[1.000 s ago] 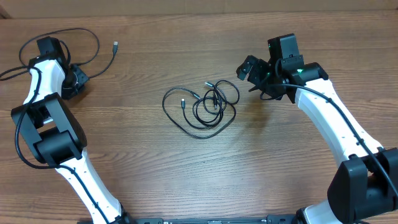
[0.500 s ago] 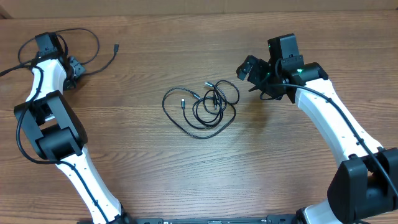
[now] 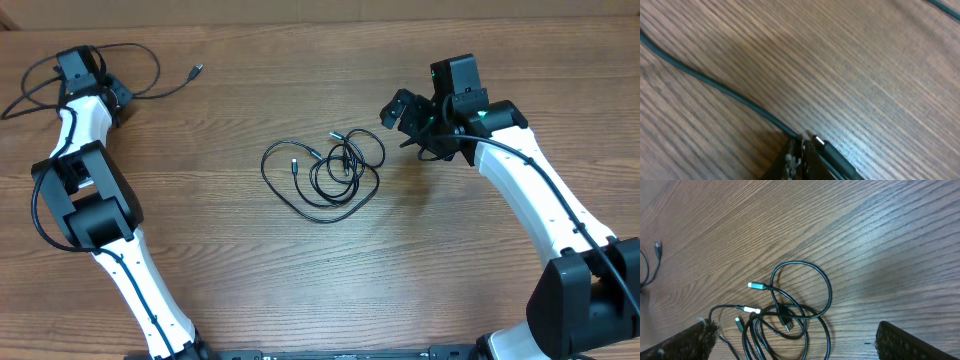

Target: Untangle cables

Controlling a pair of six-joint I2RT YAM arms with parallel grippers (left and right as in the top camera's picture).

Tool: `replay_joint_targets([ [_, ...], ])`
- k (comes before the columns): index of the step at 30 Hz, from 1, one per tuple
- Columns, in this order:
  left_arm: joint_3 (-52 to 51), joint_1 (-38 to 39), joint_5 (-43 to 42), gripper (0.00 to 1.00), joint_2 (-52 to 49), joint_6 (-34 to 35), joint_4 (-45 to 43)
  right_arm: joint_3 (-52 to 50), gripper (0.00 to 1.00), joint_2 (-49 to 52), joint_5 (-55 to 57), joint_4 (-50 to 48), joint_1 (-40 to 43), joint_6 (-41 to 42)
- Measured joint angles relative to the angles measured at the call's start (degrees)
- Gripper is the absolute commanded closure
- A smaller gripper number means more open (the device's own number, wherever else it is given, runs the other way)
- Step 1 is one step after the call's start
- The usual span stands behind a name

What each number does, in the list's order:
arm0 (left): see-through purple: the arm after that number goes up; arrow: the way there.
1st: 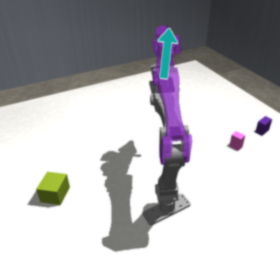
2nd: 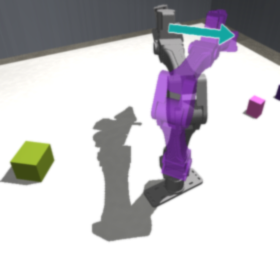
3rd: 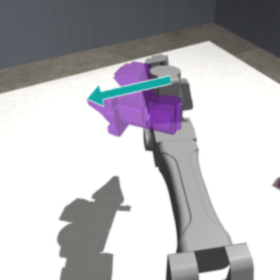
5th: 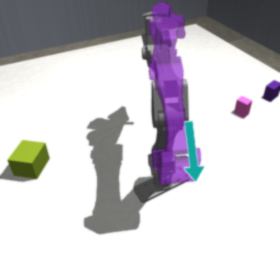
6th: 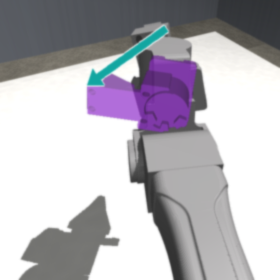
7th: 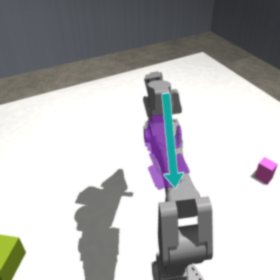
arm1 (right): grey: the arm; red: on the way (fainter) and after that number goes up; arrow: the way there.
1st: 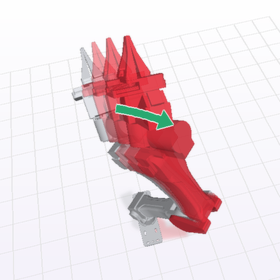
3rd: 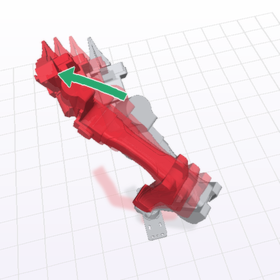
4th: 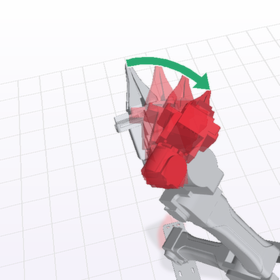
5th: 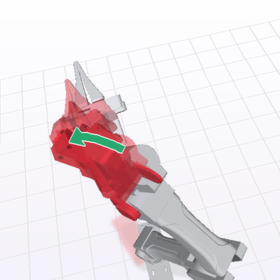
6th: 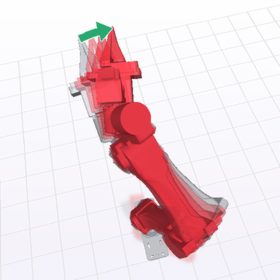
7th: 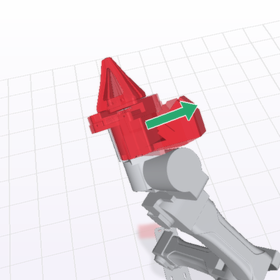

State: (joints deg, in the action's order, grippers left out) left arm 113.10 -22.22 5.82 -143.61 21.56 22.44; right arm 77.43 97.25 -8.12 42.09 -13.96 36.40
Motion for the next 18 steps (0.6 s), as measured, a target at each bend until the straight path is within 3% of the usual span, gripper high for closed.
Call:
replay_joint_targets([
  [3,4.0,0.0,-0.2,0.86,-1.0,-0.8,5.6,0.0,0.00,0.0,0.0,0.0,0.0,0.0],
  [9,13.6,0.0,-1.1,0.82,-1.4,-1.0,30.7,0.0,0.00,0.0,0.0,0.0,0.0,0.0],
  [14,19.1,0.0,-6.2,0.74,-1.1,-1.1,39.0,0.0,0.00,0.0,0.0,0.0,0.0,0.0],
  [18,20.5,-0.2,-17.4,0.61,2.2,-3.3,40.0,0.0,0.00,0.0,0.0,0.0,0.0,0.0],
])
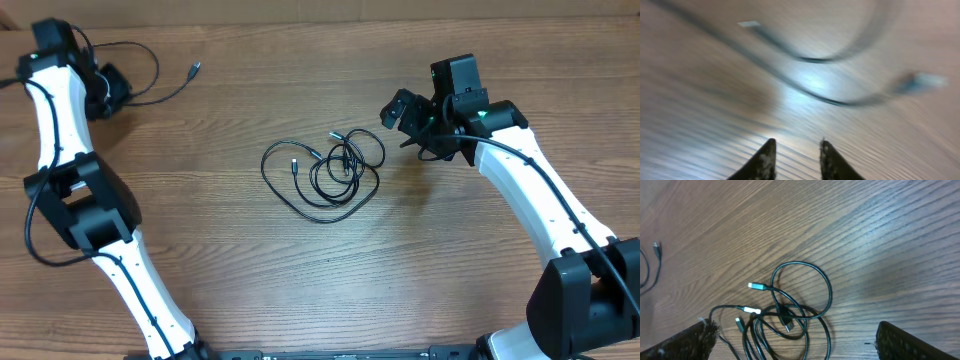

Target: Untangle cables

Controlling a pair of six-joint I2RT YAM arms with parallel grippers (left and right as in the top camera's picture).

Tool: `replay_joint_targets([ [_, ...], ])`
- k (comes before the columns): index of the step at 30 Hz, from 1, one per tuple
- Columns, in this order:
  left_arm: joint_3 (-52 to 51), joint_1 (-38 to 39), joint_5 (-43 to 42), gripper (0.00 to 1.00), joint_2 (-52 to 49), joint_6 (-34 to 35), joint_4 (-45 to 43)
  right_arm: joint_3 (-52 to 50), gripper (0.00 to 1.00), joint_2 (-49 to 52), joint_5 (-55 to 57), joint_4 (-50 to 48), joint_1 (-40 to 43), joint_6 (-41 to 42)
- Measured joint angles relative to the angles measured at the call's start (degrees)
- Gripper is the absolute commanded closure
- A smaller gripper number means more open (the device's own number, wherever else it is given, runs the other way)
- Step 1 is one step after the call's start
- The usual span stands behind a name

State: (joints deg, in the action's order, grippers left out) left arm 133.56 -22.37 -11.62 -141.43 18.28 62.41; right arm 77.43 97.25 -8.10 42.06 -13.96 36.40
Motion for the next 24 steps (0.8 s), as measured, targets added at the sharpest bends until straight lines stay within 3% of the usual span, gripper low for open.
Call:
replay_joint_targets([
  [5,1.1,0.7,-20.5,0.54,7.0,-4.5,2.3,0.0,0.00,0.0,-0.5,-2.2,0.0,3.4],
  [7,1.5,1.8,-25.0,0.53,8.8,-6.4,5.0,0.0,0.00,0.0,-1.6,-1.8,0.0,4.7],
  [10,1.9,4.8,-28.6,0.42,10.0,-9.7,9.9,0.0,0.00,0.0,-3.0,-1.3,0.1,5.8],
  [13,1.8,9.3,-28.4,0.31,10.0,-13.3,15.1,0.0,0.00,0.0,-4.2,1.0,1.2,6.4],
  [16,1.8,14.2,-25.6,0.00,10.0,-15.8,17.8,0.0,0.00,0.0,-4.8,3.3,4.9,6.7],
  [24,0.4,30.3,-18.7,0.01,9.8,-17.0,19.5,0.0,0.00,0.0,-5.0,11.5,18.2,6.9],
])
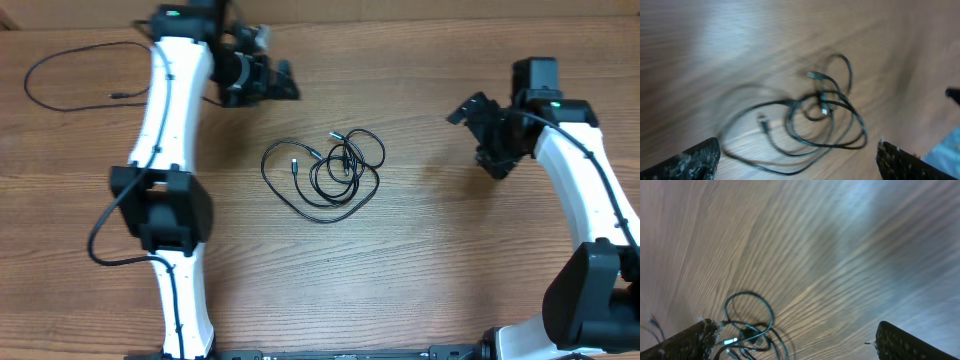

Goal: Untangle cables
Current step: 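Lower the left gripper onto the central cable tangle and grasp a strand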

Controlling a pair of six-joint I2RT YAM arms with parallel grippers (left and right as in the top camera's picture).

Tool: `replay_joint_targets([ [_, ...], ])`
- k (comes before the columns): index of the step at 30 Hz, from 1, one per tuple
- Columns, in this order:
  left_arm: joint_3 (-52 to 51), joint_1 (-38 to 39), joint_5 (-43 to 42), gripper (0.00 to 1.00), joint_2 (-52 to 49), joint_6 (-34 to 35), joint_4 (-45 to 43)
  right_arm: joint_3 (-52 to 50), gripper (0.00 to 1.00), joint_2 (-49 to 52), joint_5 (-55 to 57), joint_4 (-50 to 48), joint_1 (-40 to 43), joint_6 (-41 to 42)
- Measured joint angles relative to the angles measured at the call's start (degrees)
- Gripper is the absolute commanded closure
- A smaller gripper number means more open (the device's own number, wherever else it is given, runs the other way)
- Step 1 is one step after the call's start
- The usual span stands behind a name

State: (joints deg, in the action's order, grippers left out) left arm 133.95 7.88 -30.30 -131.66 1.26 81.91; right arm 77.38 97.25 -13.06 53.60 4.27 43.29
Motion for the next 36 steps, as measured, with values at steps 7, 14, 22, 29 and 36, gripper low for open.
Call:
replay_joint_targets([
  [7,-0.4,11.2,5.8,0.23,-2.5,4.3,-0.2,0.0,0.00,0.0,0.0,1.2,2.3,0.0],
  [14,-0.5,16.5,15.4,0.33,-3.1,12.6,-1.8,0.0,0.00,0.0,0.0,4.4,2.3,0.0],
  [22,-0.5,19.9,18.6,0.39,-3.8,21.1,-1.1,0.0,0.00,0.0,0.0,4.6,2.3,0.0],
  [29,-0.5,23.4,19.0,0.53,-4.4,23.9,-0.9,0.0,0.00,0.0,0.0,4.7,2.3,0.0],
  [36,-0.5,23.9,19.5,0.58,-4.7,25.4,1.5,0.0,0.00,0.0,0.0,5.2,2.3,0.0],
])
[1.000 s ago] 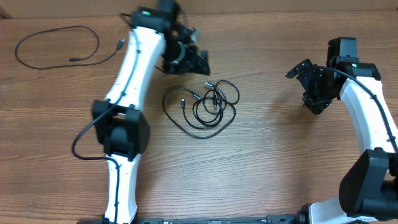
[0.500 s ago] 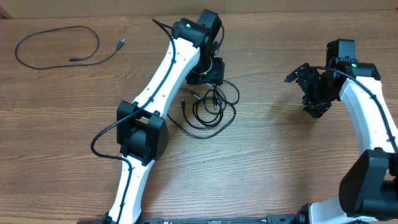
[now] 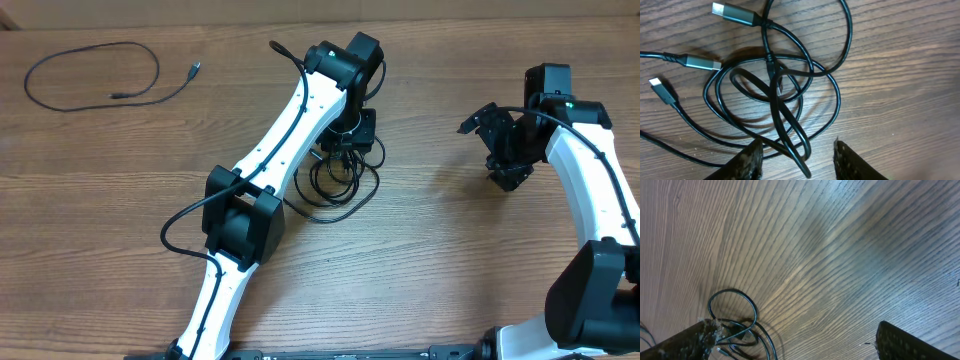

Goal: Untangle cables
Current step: 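Lower the left gripper onto the central cable tangle and grasp a strand, then lift the grasped strand upward and back with the left gripper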

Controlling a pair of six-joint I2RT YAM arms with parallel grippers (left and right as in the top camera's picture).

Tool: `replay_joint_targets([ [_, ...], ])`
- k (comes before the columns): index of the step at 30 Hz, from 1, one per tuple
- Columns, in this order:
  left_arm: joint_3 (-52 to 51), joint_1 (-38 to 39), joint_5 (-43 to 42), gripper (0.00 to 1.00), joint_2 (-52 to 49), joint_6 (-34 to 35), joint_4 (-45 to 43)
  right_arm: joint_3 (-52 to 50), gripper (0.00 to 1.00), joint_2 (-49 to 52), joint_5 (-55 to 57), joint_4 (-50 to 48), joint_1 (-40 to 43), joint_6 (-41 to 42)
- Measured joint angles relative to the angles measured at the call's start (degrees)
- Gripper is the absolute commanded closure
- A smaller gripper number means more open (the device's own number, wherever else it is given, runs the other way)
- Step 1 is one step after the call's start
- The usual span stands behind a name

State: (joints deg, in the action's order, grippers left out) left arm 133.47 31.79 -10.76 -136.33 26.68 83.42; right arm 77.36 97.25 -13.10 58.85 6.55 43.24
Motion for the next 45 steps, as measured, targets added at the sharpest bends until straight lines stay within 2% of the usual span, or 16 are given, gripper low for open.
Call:
replay_joint_targets([
  [7,0.0,0.0,0.2,0.59,-0.9,0.2,0.8,0.0,0.00,0.0,0.0,0.3,0.0,0.0],
  [12,0.0,0.0,0.3,0.70,-0.9,0.4,1.5,0.0,0.00,0.0,0.0,0.3,0.0,0.0],
  [20,0.0,0.0,1.0,0.73,-0.9,0.4,2.0,0.0,0.00,0.0,0.0,0.3,0.0,0.0],
  [23,0.0,0.0,1.1,0.81,-0.9,0.4,2.0,0.0,0.00,0.0,0.0,0.3,0.0,0.0],
  [32,0.0,0.5,1.2,0.96,-0.9,0.4,0.8,0.0,0.00,0.0,0.0,1.3,0.0,0.0],
  [39,0.0,0.5,0.9,0.96,-0.9,-0.1,1.2,0.0,0.00,0.0,0.0,3.0,0.0,-0.7],
  [45,0.5,-0.3,-5.1,0.96,-0.8,-7.5,0.1,0.0,0.00,0.0,0.0,5.0,-1.0,-3.2],
])
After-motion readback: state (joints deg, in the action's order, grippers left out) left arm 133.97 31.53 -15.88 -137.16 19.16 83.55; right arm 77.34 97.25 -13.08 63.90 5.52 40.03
